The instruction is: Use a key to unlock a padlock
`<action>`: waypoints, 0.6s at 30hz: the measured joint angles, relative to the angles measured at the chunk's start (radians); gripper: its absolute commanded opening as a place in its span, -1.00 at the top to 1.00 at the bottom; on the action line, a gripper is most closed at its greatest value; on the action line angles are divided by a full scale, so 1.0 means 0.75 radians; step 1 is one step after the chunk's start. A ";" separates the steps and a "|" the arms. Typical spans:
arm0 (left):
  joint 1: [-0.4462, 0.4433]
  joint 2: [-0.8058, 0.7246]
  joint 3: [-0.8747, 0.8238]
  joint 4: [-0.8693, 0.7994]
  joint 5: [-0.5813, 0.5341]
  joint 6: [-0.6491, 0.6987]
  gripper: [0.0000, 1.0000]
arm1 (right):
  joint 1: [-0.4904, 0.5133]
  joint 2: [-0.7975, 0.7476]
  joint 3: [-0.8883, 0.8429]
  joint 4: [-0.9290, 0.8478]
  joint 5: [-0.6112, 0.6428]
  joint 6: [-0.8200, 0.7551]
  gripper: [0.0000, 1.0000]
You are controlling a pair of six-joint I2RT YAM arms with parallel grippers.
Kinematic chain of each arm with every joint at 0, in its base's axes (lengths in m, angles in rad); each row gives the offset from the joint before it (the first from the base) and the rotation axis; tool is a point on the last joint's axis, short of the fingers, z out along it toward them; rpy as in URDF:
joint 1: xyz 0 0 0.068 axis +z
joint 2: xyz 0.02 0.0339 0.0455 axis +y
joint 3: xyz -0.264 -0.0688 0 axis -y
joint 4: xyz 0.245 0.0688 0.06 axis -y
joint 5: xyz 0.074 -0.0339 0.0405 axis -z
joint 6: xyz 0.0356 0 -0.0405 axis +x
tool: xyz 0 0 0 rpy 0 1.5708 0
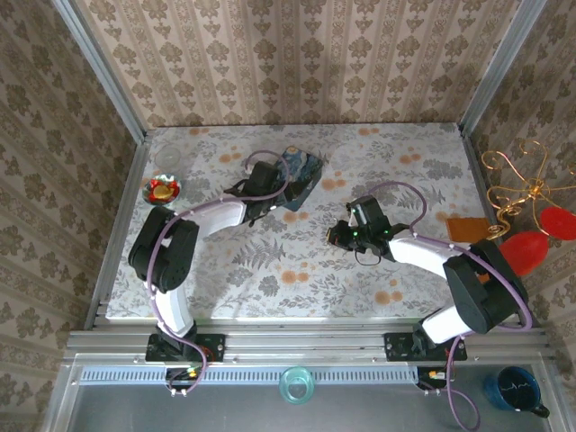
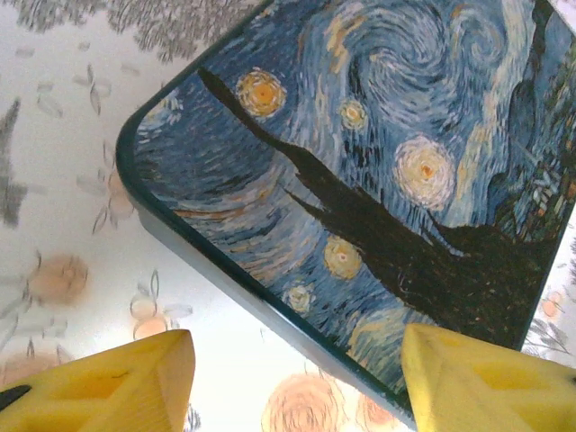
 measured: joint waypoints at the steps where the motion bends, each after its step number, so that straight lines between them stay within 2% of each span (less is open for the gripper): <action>1: 0.009 0.026 0.048 -0.030 0.013 0.026 -0.27 | 0.002 -0.013 -0.002 -0.016 -0.010 -0.010 0.97; 6: 0.024 0.049 0.160 -0.153 0.032 0.155 -0.36 | 0.030 -0.053 -0.002 -0.123 -0.042 -0.076 0.96; 8: 0.018 0.002 0.135 -0.175 0.040 0.194 -0.60 | 0.046 -0.061 -0.002 -0.158 -0.055 -0.101 0.96; 9: 0.016 -0.047 0.096 -0.170 0.048 0.213 -0.62 | 0.054 -0.062 -0.002 -0.172 -0.066 -0.110 0.95; 18: 0.002 -0.804 -0.462 -0.099 0.075 0.351 -0.67 | 0.239 -0.014 0.020 -0.230 -0.125 -0.140 0.94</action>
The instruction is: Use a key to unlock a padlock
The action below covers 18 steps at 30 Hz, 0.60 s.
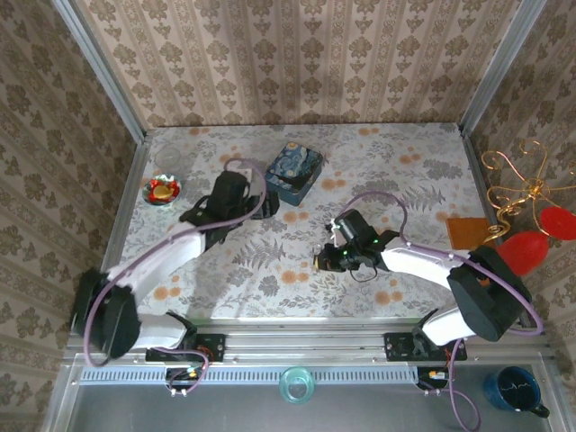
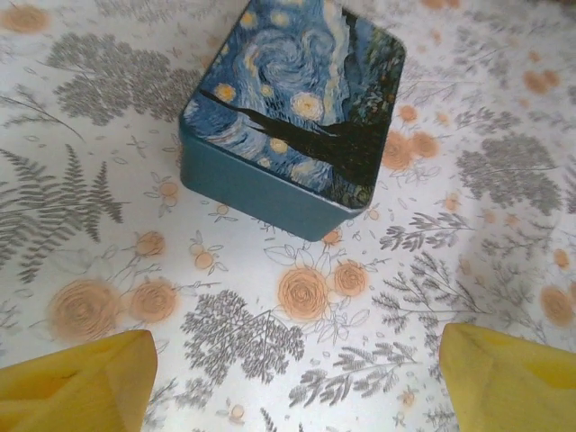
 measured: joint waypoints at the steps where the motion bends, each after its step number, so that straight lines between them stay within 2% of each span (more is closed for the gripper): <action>1: 0.008 -0.064 -0.056 0.003 -0.007 0.013 -0.68 | 0.019 0.023 0.010 -0.002 -0.007 0.000 0.93; 5: 0.076 -0.326 -0.282 -0.025 -0.056 0.062 -0.74 | 0.059 0.100 0.043 -0.006 -0.030 -0.005 0.88; 11: 0.328 -0.676 -0.518 -0.081 -0.068 0.091 -0.79 | 0.067 0.183 0.092 -0.045 -0.028 -0.047 0.73; 16: 0.504 -0.787 -0.603 -0.103 -0.052 0.112 -0.78 | 0.054 0.226 0.155 -0.111 -0.007 -0.103 0.56; 18: 0.553 -0.786 -0.610 -0.112 -0.055 0.111 -0.78 | 0.054 0.226 0.167 -0.140 0.015 -0.118 0.40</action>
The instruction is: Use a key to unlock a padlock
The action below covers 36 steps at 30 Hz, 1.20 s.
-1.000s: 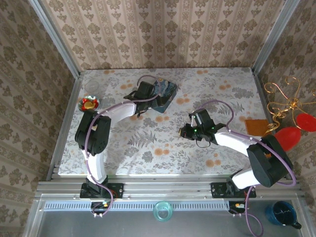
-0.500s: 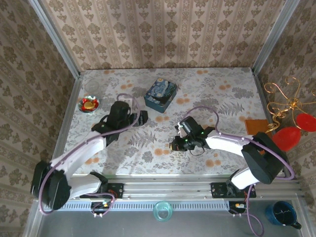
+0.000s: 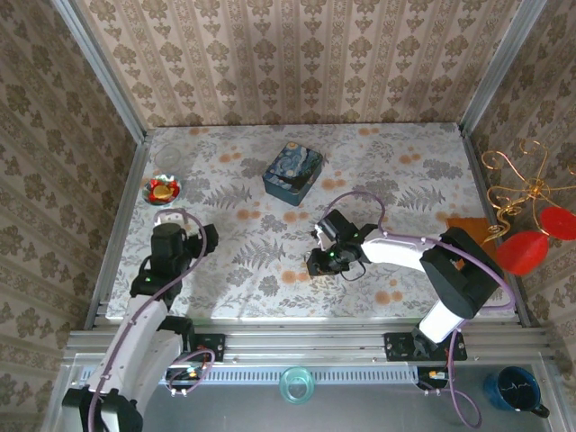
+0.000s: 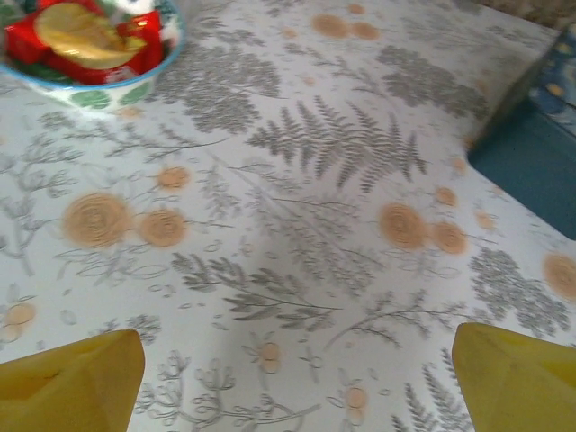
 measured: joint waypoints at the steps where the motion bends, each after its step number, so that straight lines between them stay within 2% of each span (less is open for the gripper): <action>1: 0.021 0.002 -0.001 -0.009 -0.010 -0.005 -0.78 | -0.002 0.000 0.005 -0.014 0.010 -0.010 0.28; 3: 0.054 0.005 -0.003 -0.018 -0.024 -0.011 -0.78 | -0.004 -0.004 0.010 -0.041 0.032 -0.022 0.05; 5: 0.092 0.016 -0.006 -0.015 -0.034 -0.015 -0.79 | -0.004 -0.018 0.018 -0.081 0.053 -0.023 0.01; 6: 0.107 0.021 -0.007 -0.015 -0.037 -0.017 -0.89 | -0.004 -0.033 0.026 -0.105 0.069 -0.027 0.00; 9: 0.134 0.026 -0.008 -0.015 -0.074 -0.046 -0.90 | -0.009 -0.091 0.072 -0.196 0.129 -0.052 -0.03; 11: 0.144 0.023 -0.006 -0.016 -0.103 -0.078 -1.00 | -0.014 -0.146 0.112 -0.257 0.188 -0.071 -0.09; 14: 0.155 0.006 -0.005 0.006 -0.146 -0.115 -1.00 | -0.020 -0.277 0.173 -0.329 0.311 -0.112 -0.19; 17: 0.154 0.001 -0.005 0.085 -0.195 -0.124 -1.00 | -0.022 -0.433 0.215 -0.350 0.475 -0.160 -0.46; 19: 0.154 0.026 -0.005 0.164 -0.211 -0.084 -1.00 | -0.024 -0.513 0.222 -0.335 0.628 -0.197 -0.56; 22: 0.154 0.111 -0.005 0.282 -0.215 -0.021 -1.00 | -0.040 -0.571 0.157 -0.220 0.885 -0.280 -0.54; 26: 0.156 0.269 -0.042 0.492 -0.246 0.043 -1.00 | -0.071 -0.570 -0.038 0.018 1.095 -0.491 -0.53; 31: 0.170 0.371 -0.230 0.829 -0.270 0.077 -1.00 | -0.224 -0.545 -0.127 0.185 1.175 -0.662 -0.55; 36: 0.172 0.357 -0.243 0.943 -0.215 0.286 -1.00 | -0.348 -0.542 -0.224 0.439 1.209 -0.822 -0.57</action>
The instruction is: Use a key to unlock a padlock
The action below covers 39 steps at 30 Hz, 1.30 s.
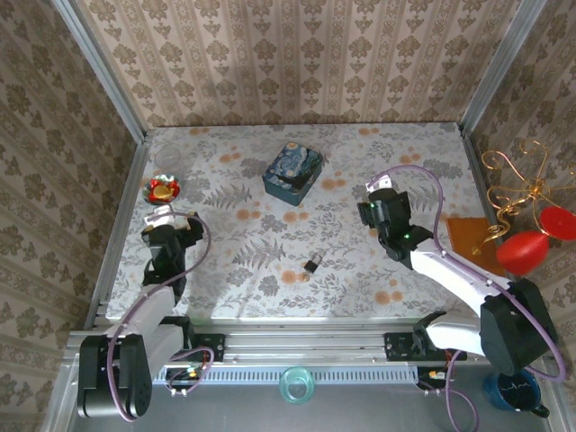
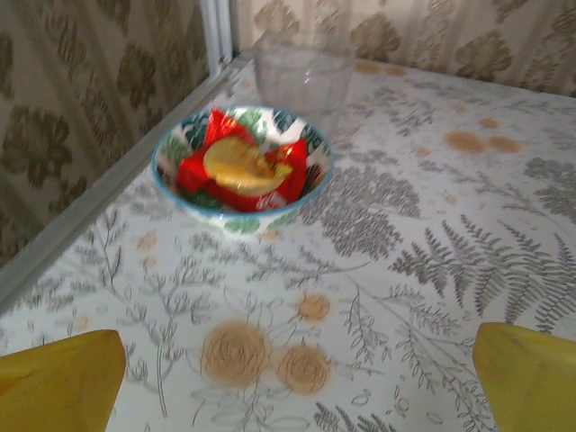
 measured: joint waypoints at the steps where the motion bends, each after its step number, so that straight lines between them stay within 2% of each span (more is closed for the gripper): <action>1: 0.006 0.003 0.004 0.023 0.012 0.023 -1.00 | -0.021 0.001 -0.043 0.058 -0.002 -0.028 -0.57; 4: 0.033 0.074 0.004 0.130 0.060 0.083 -1.00 | -0.087 0.012 -0.167 0.203 -0.036 -0.080 -0.54; 10: 0.051 0.391 0.005 0.314 0.173 0.199 -1.00 | -0.237 0.081 -0.366 0.544 -0.280 -0.171 -0.55; 15: 0.078 0.571 0.036 0.485 0.254 0.239 -1.00 | -0.326 0.159 -0.377 0.684 -0.457 -0.172 -0.61; 18: 0.105 0.775 0.060 0.695 0.310 0.240 -1.00 | -0.419 0.154 -0.373 0.719 -0.623 -0.150 -0.61; 19: 0.110 0.813 0.062 0.699 0.317 0.240 -1.00 | -0.454 0.156 -0.374 0.746 -0.681 -0.130 -0.62; 24: 0.110 0.829 0.098 0.691 0.315 0.240 -1.00 | -0.526 0.227 -0.385 0.920 -0.859 -0.073 -0.64; 25: 0.109 0.829 0.114 0.690 0.311 0.240 -1.00 | -0.533 0.246 -0.385 0.934 -0.882 -0.060 -0.98; 33: 0.102 0.829 0.143 0.689 0.304 0.240 -1.00 | -0.594 0.403 -0.371 1.010 -0.924 0.041 -1.00; 39: 0.102 0.829 0.143 0.688 0.298 0.240 -1.00 | -0.599 0.409 -0.368 1.025 -0.900 0.076 -1.00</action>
